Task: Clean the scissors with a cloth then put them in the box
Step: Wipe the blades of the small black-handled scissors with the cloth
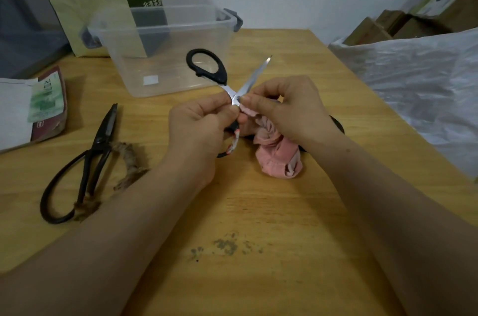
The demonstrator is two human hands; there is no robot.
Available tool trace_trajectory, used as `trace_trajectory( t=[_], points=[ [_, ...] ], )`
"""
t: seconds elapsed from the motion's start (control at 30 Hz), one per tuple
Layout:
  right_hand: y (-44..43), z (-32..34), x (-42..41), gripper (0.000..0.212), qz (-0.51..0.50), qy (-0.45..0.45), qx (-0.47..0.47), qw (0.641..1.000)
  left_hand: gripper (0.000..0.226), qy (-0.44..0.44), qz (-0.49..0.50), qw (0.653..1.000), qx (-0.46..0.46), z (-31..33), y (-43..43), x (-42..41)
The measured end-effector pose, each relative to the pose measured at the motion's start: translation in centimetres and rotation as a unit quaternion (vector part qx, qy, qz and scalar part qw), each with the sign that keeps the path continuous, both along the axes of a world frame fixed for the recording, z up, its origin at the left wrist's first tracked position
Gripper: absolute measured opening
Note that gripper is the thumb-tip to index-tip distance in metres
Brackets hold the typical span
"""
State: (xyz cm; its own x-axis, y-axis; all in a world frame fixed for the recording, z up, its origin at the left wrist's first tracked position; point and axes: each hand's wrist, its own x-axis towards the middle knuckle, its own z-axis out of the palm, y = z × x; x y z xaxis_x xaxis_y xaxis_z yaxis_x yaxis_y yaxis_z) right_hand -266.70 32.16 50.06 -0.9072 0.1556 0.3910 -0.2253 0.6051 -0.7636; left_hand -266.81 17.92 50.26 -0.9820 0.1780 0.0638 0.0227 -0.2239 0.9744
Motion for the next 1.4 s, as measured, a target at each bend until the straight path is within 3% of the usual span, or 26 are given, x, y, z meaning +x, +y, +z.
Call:
trace_trajectory(
  t=[0.23,0.43,0.63,0.83,0.97,1.17,1.4],
  points=[
    [0.7,0.3,0.0,0.020,-0.009,-0.026,0.046,0.999,0.022,-0.041,0.042,0.995,0.084,0.6,-0.7,-0.8],
    [-0.2,-0.1,-0.2,0.015,0.002,-0.001,0.004,1.000,0.021,-0.008,0.013,1.000,0.020,0.2,0.0,0.0],
    [0.3,0.2,0.1,0.019,-0.006,-0.011,0.050,0.999,0.022,-0.049,0.051,0.994,0.088,0.6,-0.6,-0.7],
    [-0.4,0.1,0.1,0.018,-0.010,0.007,0.025,1.000,0.022,-0.014,0.023,0.999,0.018,0.2,0.2,0.1],
    [0.0,0.5,0.2,0.008,-0.001,-0.012,0.086,0.996,0.021,-0.047,0.040,0.996,0.061,0.4,-0.3,-0.5],
    [0.4,0.8,0.5,0.023,-0.001,-0.028,0.139,0.990,0.026,-0.041,0.038,0.996,0.072,0.9,-1.2,-1.2],
    [0.6,0.8,0.7,0.022,-0.015,-0.055,0.184,0.981,0.018,-0.050,0.045,0.995,0.076,0.9,-1.4,-1.5]
  ],
)
